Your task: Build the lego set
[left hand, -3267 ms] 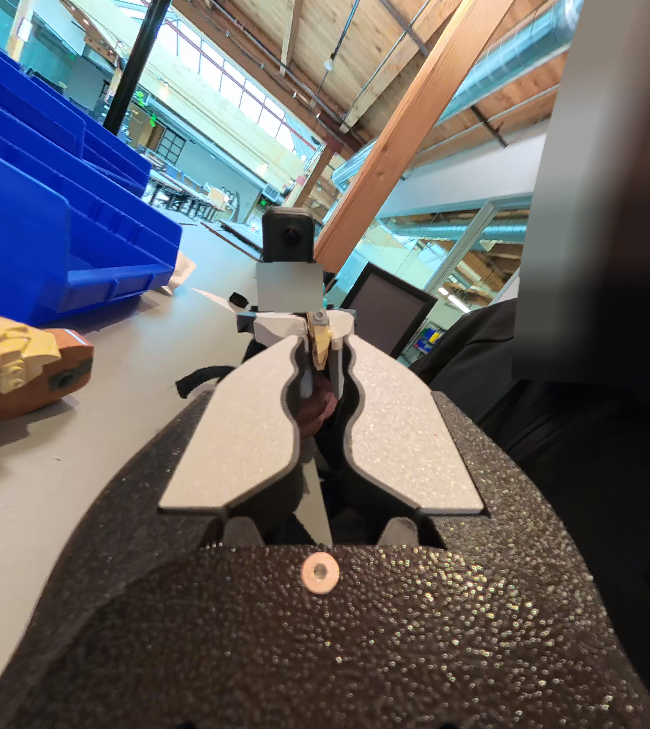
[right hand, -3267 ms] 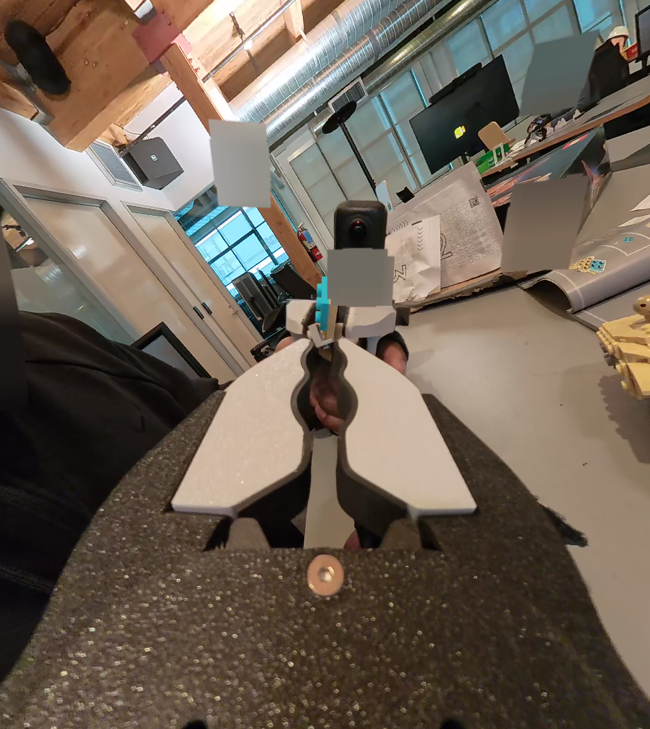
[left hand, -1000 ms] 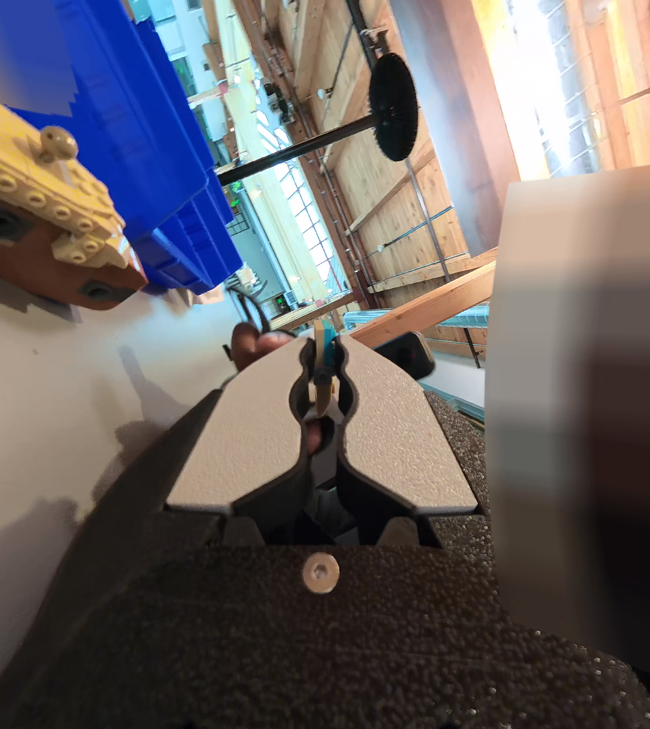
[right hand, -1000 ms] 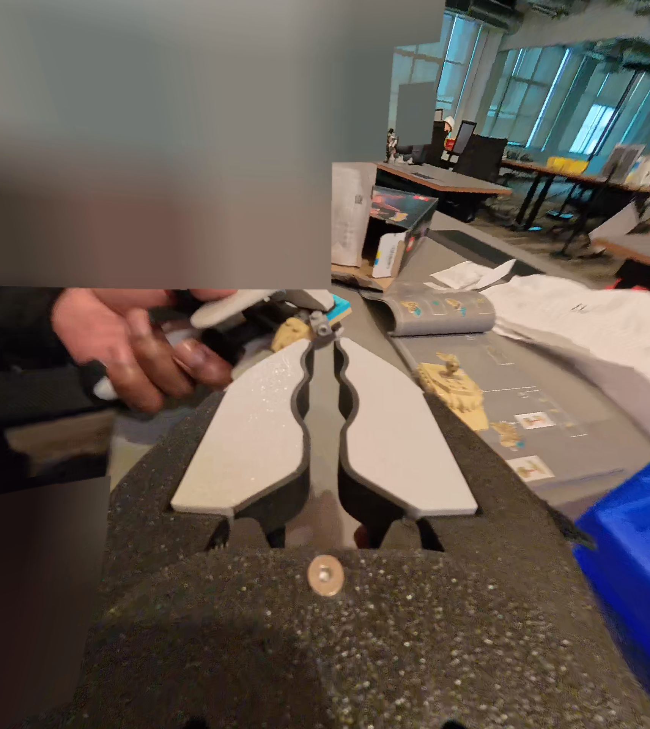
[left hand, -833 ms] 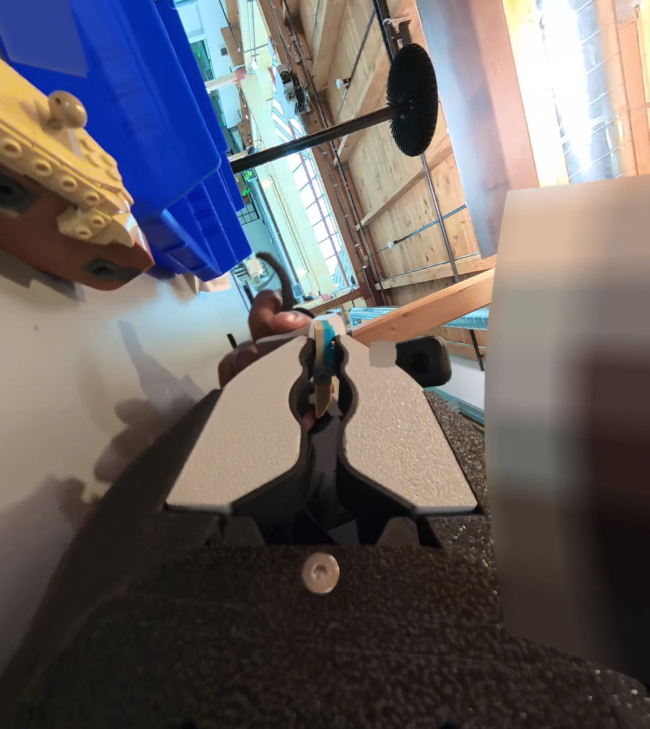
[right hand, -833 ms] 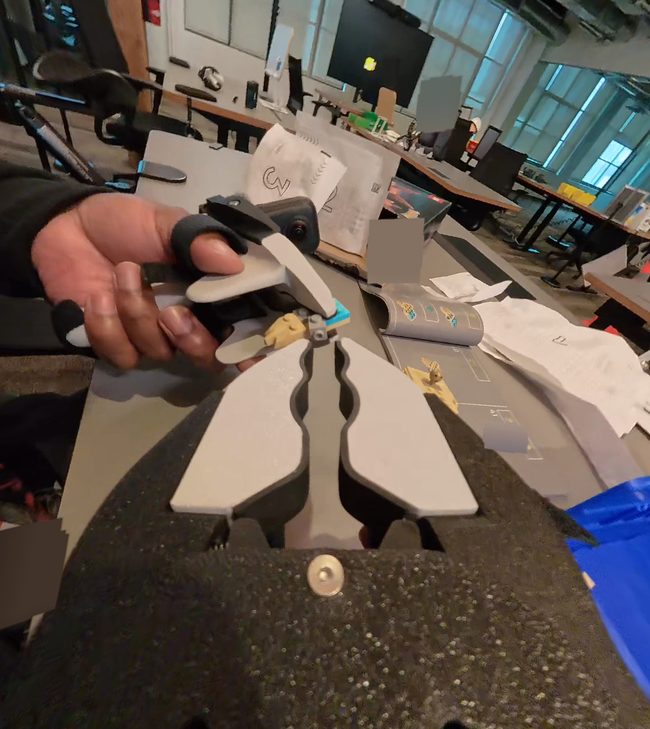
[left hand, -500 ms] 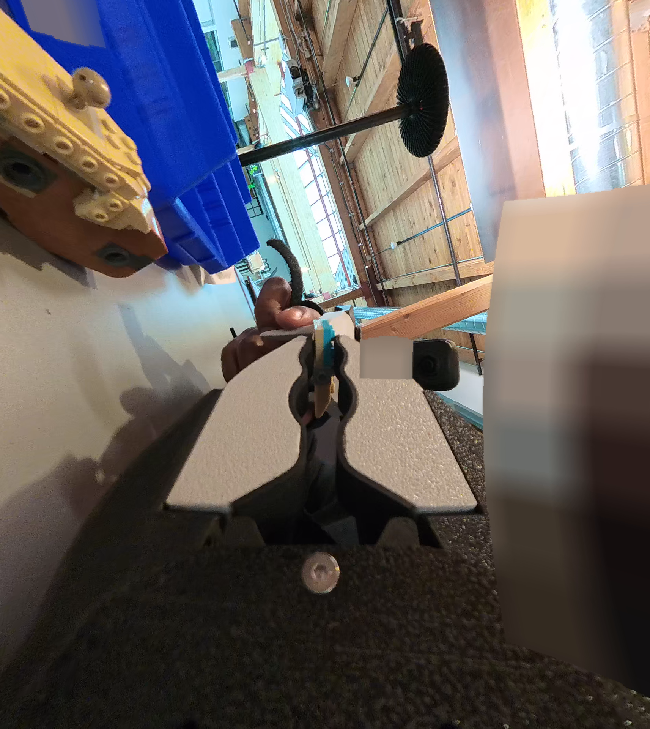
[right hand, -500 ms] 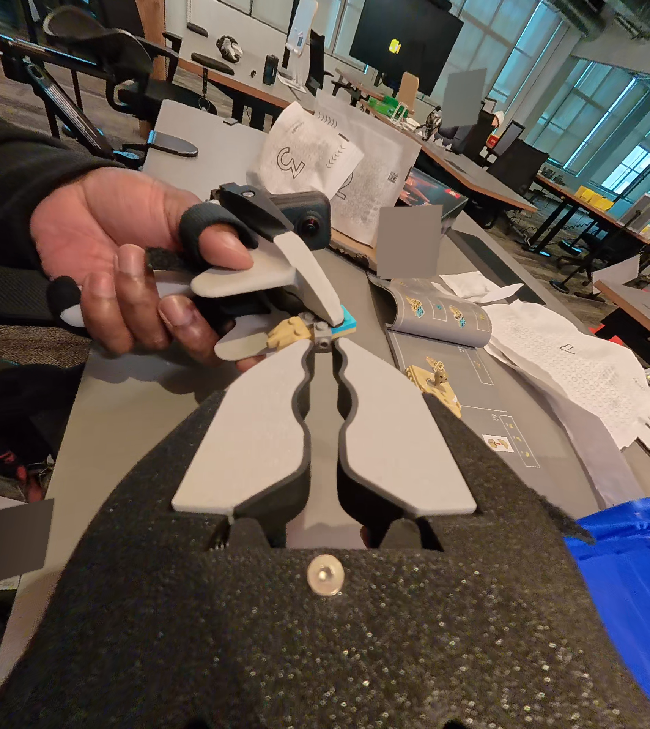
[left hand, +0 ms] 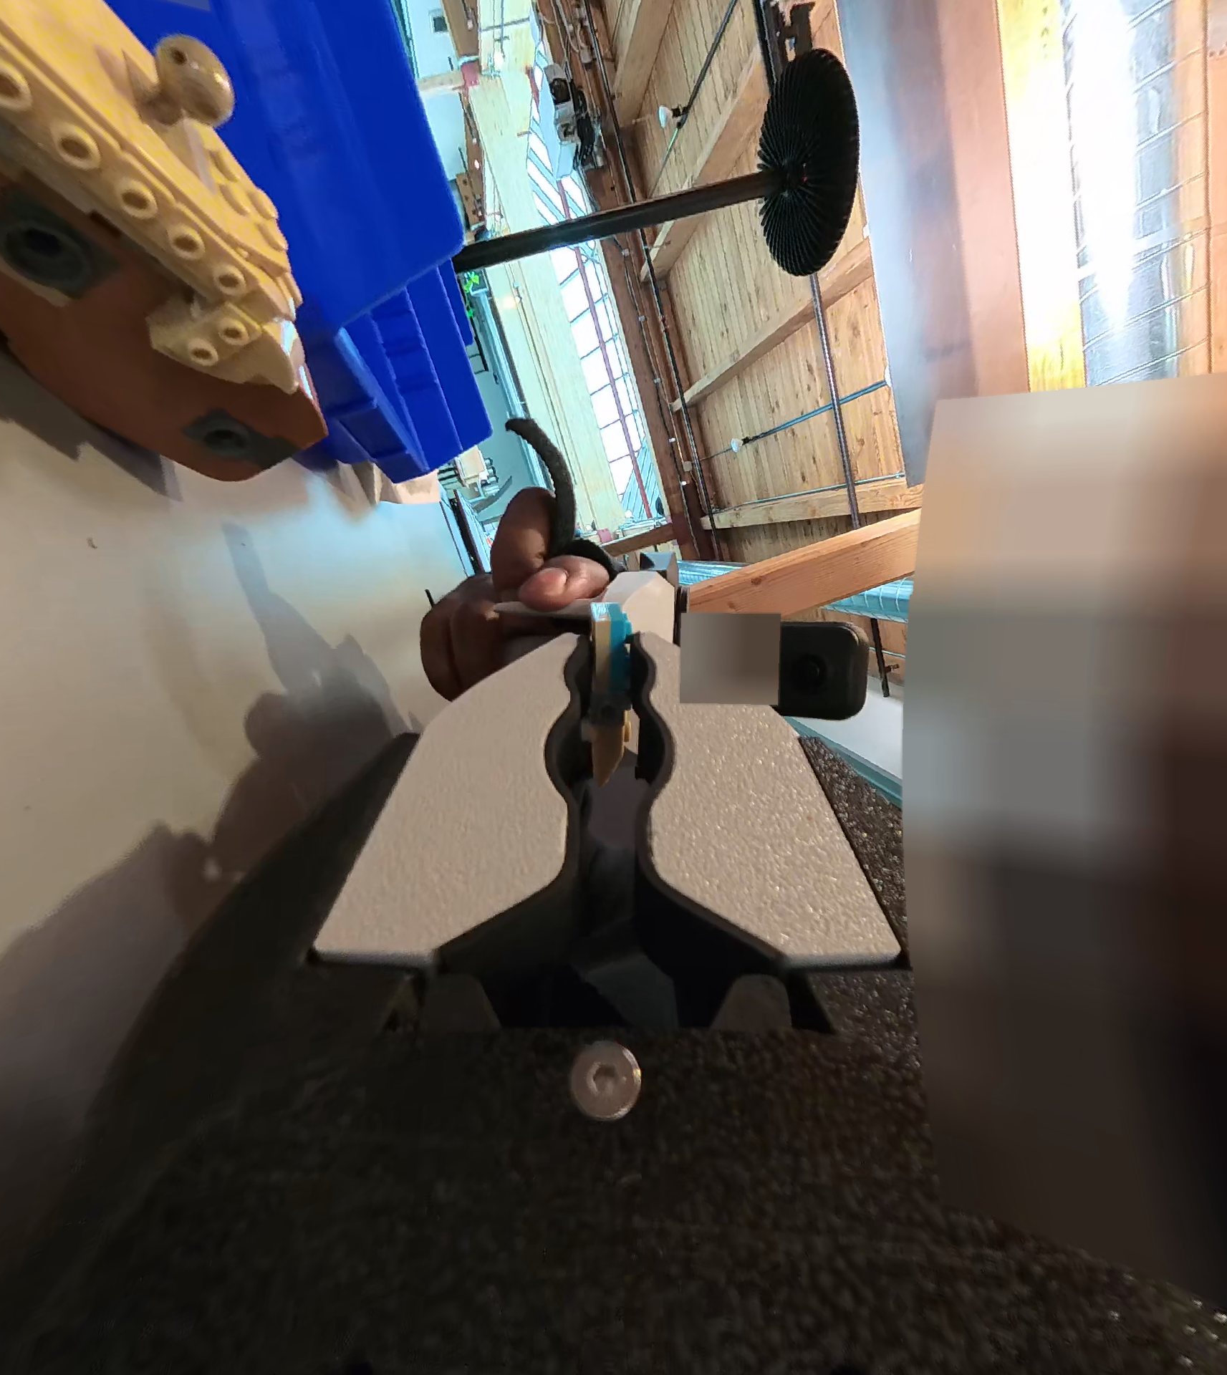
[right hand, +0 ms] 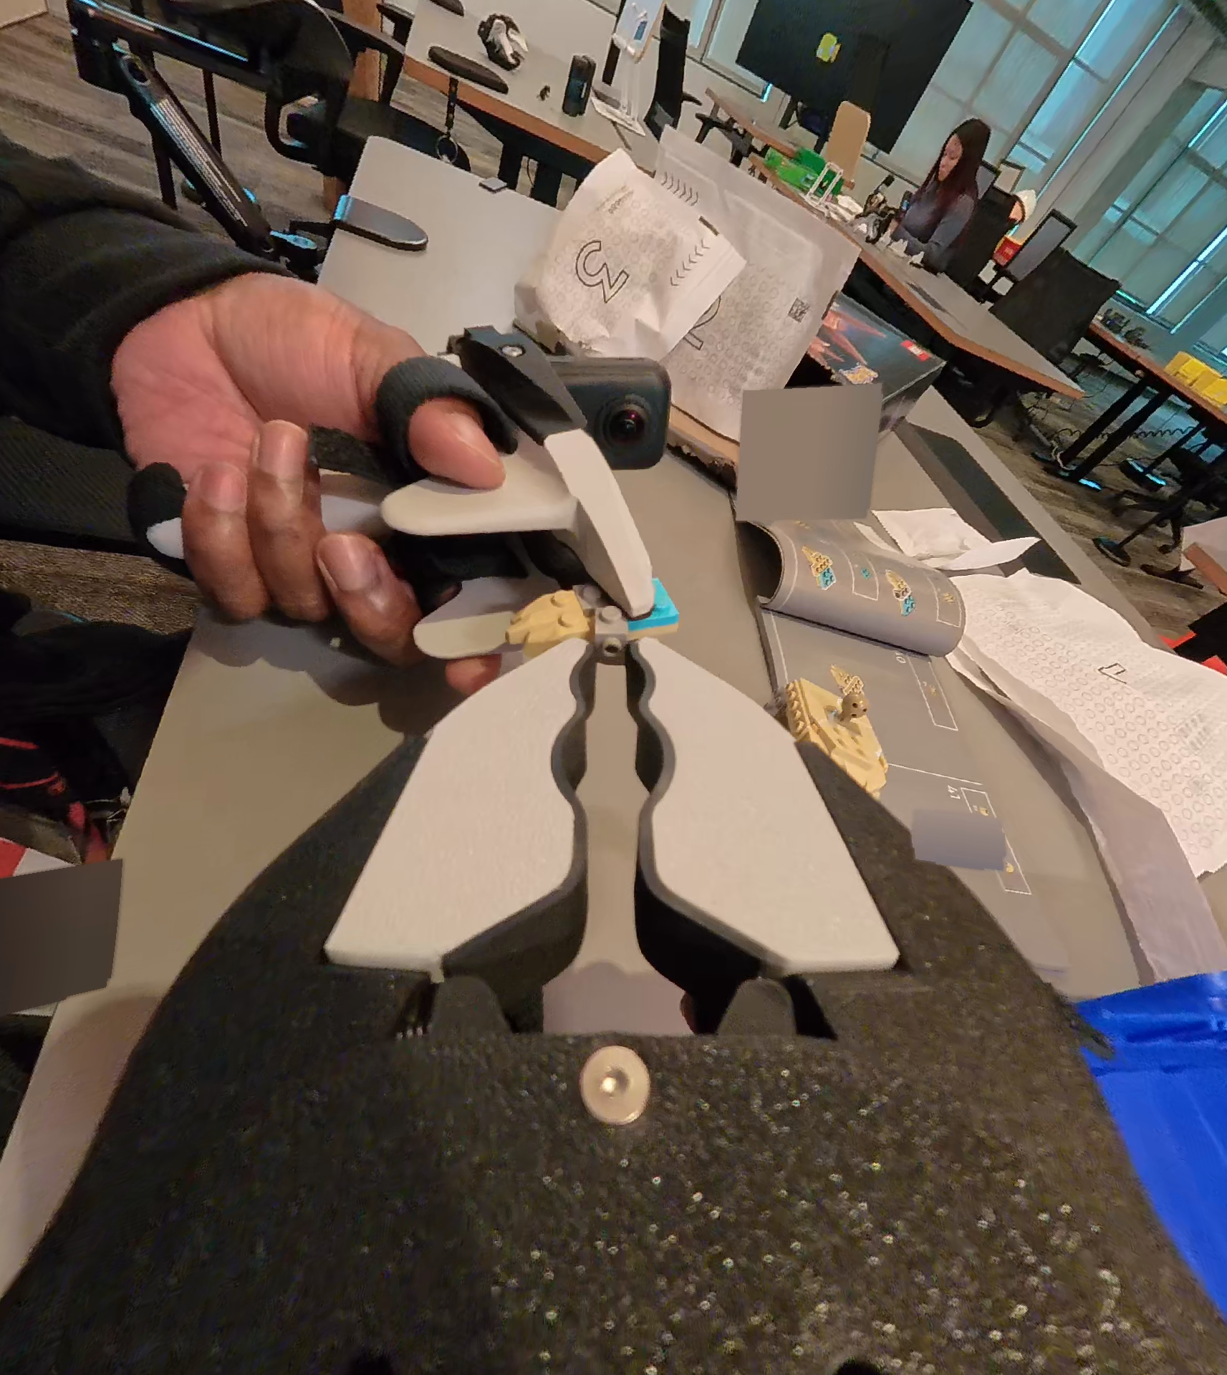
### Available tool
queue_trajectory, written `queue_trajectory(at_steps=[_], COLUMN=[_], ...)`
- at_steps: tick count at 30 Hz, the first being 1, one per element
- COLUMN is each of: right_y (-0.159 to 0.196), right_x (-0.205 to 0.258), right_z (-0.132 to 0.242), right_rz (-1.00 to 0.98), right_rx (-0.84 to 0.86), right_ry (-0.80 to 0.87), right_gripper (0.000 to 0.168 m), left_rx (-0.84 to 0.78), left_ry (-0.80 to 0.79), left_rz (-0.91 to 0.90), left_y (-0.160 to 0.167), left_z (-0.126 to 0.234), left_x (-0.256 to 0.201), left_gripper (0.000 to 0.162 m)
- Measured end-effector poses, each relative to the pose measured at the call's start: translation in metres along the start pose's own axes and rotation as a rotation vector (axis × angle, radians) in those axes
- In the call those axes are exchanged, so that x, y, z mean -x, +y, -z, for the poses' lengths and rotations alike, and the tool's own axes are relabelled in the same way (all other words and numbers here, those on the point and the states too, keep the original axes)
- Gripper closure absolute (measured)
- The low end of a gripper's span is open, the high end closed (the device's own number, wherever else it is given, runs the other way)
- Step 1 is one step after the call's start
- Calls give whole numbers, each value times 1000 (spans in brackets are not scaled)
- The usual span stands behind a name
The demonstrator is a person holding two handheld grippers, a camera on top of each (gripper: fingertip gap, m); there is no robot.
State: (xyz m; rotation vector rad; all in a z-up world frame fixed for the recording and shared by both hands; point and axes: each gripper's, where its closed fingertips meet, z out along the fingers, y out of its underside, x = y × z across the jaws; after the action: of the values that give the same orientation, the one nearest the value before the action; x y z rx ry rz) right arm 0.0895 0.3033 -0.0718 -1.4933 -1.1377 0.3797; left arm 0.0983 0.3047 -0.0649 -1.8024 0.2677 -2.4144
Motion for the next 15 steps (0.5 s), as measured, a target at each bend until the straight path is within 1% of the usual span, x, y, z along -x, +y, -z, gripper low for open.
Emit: queue_trajectory(at_steps=[5,15], right_y=[0,6], right_x=[0,0], right_z=[2,0], right_rz=[19,78], right_rx=[7,38], right_ry=[-14,28], right_gripper=[161,161], left_rx=[-6,-50], left_ry=[16,25], left_rz=[26,87], left_y=[1,-1], left_z=[-1,-2], left_x=[0,5], left_gripper=[153,153])
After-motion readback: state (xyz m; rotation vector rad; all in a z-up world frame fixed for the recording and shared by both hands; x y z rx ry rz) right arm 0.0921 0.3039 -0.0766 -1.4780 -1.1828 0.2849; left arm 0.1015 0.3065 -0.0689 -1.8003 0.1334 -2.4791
